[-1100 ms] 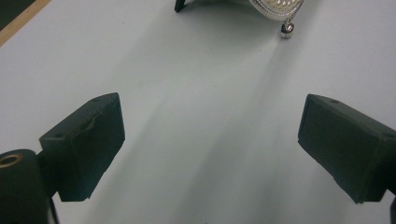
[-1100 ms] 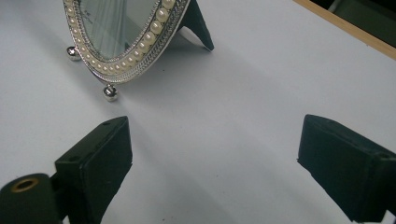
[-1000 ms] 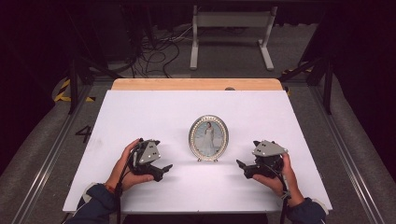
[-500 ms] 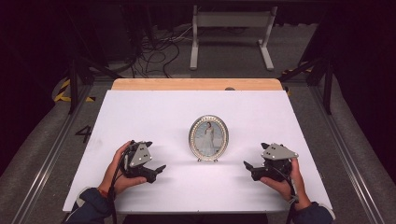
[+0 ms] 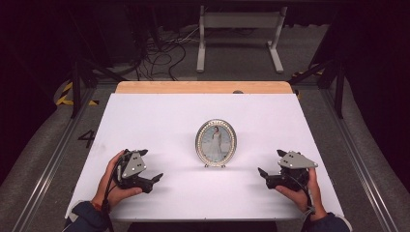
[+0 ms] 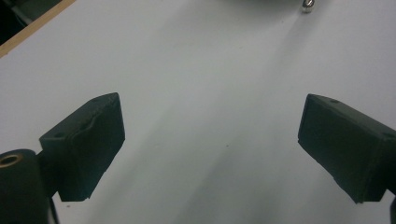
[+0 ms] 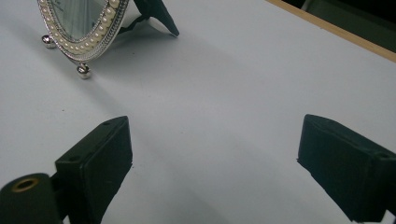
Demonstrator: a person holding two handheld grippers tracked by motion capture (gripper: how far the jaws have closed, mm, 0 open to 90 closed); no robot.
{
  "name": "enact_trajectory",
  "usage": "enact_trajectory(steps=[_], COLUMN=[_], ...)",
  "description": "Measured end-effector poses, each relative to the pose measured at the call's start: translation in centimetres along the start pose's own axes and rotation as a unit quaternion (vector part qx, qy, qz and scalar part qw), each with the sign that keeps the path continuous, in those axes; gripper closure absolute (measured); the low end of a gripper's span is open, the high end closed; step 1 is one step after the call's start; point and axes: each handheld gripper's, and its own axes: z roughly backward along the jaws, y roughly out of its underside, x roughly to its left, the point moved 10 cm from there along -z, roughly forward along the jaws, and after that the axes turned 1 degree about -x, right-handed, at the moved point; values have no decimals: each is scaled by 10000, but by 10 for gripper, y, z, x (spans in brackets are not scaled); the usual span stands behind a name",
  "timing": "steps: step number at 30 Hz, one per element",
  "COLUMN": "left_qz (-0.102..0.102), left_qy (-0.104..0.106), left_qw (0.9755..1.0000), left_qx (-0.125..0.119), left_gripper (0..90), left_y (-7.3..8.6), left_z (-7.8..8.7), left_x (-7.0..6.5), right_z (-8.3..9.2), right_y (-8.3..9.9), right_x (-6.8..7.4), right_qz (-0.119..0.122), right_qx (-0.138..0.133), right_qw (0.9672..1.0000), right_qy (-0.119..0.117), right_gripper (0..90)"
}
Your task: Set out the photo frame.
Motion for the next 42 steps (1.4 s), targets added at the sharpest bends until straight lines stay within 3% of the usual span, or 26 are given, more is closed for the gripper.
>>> enact_trajectory(steps=[29,42], left_qz=[537,778], left_qy=[-203,-174], left_qw=[9983,9967], left_qx=[136,151], left_gripper=[74,75], left_y=[39,58], left_z=[20,29], left_x=[22,25], right_z=[17,23], right_y=[26,44], right_x=[-17,-20], right_qz=[-265,-439], right_qx=[75,170], right_qw=[9994,9985], right_qy=[210,264], right_gripper=[100,95])
